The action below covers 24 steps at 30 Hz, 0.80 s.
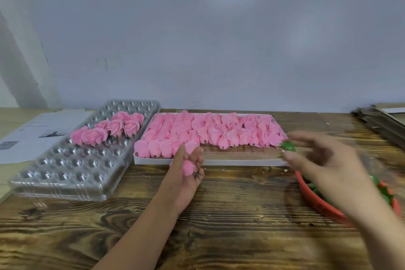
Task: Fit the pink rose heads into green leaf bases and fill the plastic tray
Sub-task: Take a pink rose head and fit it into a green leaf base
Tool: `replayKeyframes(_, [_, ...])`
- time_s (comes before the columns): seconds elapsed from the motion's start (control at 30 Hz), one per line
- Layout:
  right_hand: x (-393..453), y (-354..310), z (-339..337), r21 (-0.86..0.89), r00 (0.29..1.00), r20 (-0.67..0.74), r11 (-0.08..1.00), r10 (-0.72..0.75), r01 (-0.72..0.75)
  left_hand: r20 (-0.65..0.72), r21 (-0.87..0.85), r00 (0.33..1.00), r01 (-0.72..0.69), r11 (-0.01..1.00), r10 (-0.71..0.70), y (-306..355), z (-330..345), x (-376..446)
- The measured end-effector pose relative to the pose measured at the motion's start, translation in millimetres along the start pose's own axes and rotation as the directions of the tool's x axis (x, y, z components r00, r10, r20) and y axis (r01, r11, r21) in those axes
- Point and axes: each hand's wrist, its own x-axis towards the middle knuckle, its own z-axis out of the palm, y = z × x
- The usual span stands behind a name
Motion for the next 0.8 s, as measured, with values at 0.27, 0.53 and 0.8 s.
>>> replayKeyframes(0.27, [2.8,35.6,126.1,0.498,0.840,0.436,0.691,0.321,-0.523,0.012,-0.095,1.000,-0.012,0.995,0.013,2.7,0.8,2.7])
replayKeyframes(0.53, [-1.3,52.4,150.4,0.659,0.791,0.491,0.438,0.365,-0.611,0.017,-0.047,0.999,-0.042,0.998,0.043,2.8,1.5,4.1])
replayKeyframes(0.8, [-2.9,51.0,152.6,0.604,0.798,0.476,0.523,0.368,-0.602,0.060,0.089,0.996,-0.067,0.994,0.061,0.8,1.1,4.7])
